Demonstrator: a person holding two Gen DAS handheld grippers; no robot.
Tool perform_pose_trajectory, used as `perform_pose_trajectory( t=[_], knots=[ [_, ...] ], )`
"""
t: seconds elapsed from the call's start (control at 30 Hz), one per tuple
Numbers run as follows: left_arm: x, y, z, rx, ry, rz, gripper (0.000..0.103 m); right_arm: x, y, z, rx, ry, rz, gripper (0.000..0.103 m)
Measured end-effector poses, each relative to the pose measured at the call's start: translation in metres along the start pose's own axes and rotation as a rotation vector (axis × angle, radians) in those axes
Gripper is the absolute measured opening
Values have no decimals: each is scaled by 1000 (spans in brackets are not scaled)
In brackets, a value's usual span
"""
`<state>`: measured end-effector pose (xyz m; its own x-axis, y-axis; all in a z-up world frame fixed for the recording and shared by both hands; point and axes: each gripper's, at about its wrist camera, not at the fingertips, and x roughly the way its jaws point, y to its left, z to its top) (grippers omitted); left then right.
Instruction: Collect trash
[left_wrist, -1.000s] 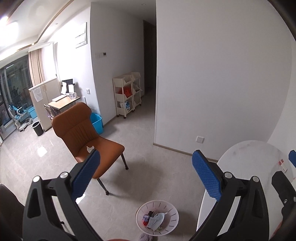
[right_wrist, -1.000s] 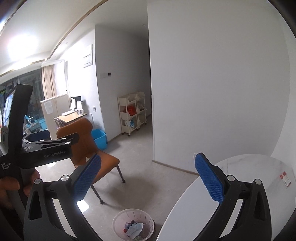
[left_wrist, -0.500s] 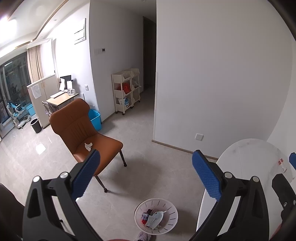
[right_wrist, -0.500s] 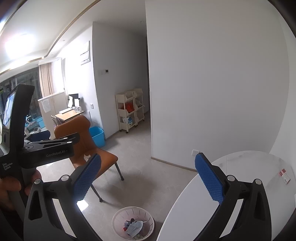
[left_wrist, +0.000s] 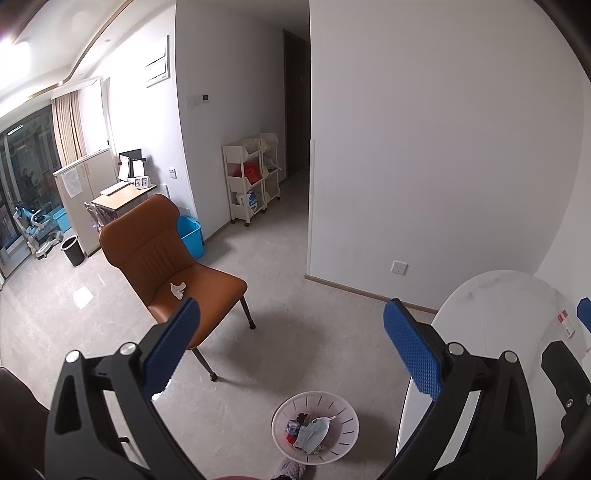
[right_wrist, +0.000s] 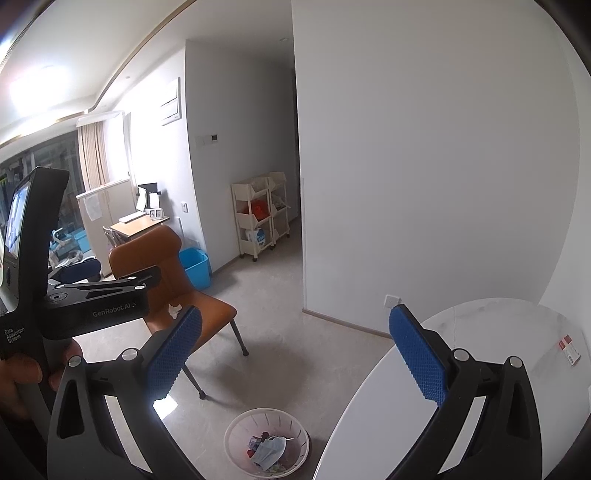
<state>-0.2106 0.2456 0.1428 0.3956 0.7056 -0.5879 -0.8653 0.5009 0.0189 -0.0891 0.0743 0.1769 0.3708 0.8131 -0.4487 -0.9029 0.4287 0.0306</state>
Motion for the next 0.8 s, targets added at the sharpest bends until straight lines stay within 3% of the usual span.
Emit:
perform_pose_trajectory(
  t=[0.8],
  knots=[
    [3, 0, -3, 6, 24, -13, 95, 2, 7, -7, 10, 24, -3, 101]
  ],
)
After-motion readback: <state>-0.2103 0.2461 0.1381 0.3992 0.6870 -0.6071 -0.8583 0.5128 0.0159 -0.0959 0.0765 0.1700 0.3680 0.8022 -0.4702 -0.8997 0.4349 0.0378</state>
